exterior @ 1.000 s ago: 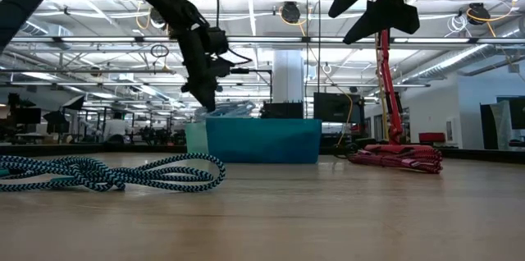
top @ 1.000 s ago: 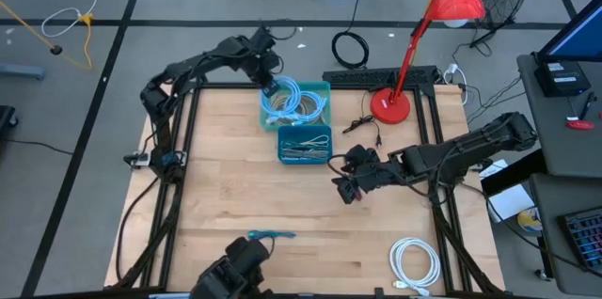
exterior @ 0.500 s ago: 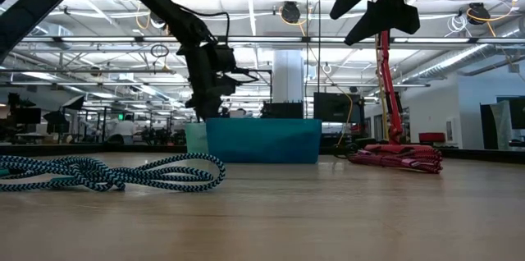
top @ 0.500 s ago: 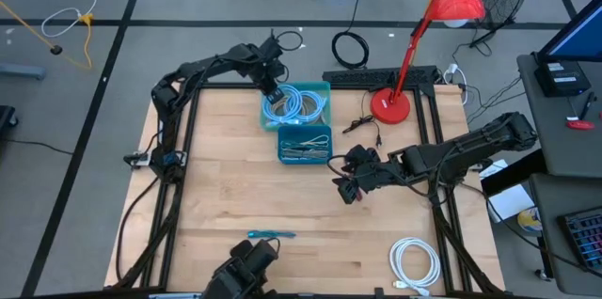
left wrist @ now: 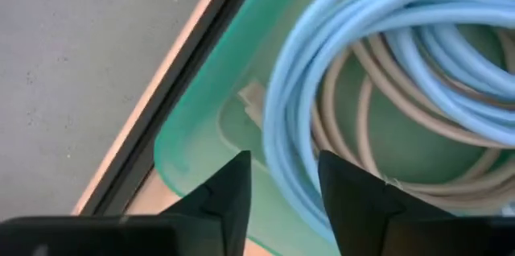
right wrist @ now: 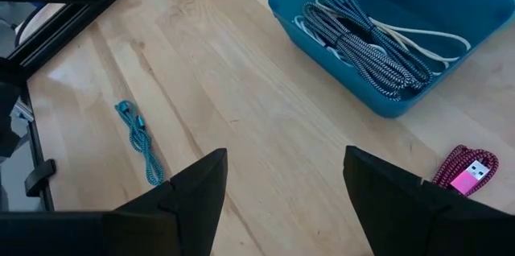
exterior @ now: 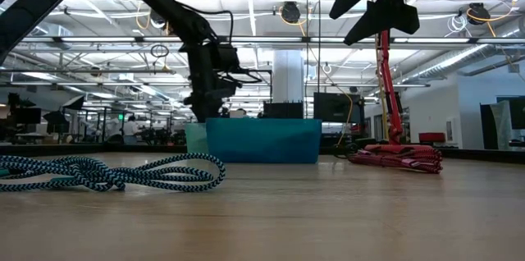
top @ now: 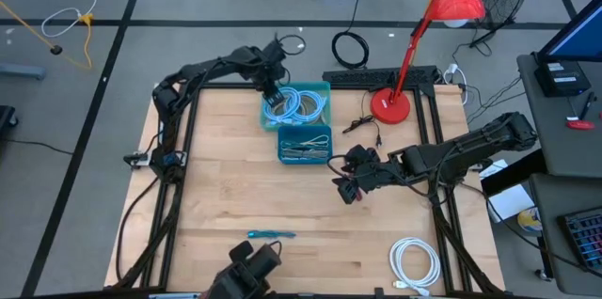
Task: Pick & Place USB Port
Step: Put the blue charger cable into the blue bin
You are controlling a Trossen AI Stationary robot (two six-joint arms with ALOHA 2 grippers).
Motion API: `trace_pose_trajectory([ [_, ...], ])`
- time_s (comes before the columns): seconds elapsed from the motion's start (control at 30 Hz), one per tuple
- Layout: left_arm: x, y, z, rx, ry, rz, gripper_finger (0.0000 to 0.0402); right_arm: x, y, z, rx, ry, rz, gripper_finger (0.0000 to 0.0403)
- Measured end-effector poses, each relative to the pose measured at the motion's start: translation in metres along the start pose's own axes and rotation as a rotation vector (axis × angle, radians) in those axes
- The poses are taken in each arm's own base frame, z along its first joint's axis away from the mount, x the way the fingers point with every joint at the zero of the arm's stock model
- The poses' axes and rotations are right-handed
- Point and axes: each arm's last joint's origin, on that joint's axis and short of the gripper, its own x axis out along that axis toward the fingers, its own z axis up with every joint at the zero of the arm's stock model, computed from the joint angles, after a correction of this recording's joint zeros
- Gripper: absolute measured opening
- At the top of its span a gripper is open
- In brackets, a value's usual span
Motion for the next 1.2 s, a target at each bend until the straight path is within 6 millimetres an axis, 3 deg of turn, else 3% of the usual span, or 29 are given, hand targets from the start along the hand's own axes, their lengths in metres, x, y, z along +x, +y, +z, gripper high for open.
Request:
trace_pose_trajectory([
  [0.2,-0.025,-0.005,0.004,0.018,-0.081,0.07,0.0168,0.0,0.001,0.001,0.008,-0.009,0.011,0.0238],
  [0.43,-0.093,0.001,0.002,-0.036,-0.307,0.105,0.017,0.001,0.001,0.002,0.014,-0.015,0.013,0.0238],
  [0.6,-0.14,-0.012,-0.013,-0.075,-0.408,-0.032,0.017,0.001,0.001,0.003,0.015,-0.018,0.014,0.0238],
  [0.7,-0.162,-0.033,-0.022,-0.037,-0.428,-0.106,0.017,0.001,0.001,0.003,0.011,-0.014,0.017,0.0238],
  [0.83,-0.182,-0.075,-0.037,0.075,-0.4,-0.173,0.017,0.001,0.0,0.004,-0.006,0.0,0.028,0.0238],
  [1.2,-0.205,-0.189,-0.074,0.281,-0.342,-0.306,0.017,0.004,-0.003,0.01,-0.002,0.007,0.042,0.0238],
])
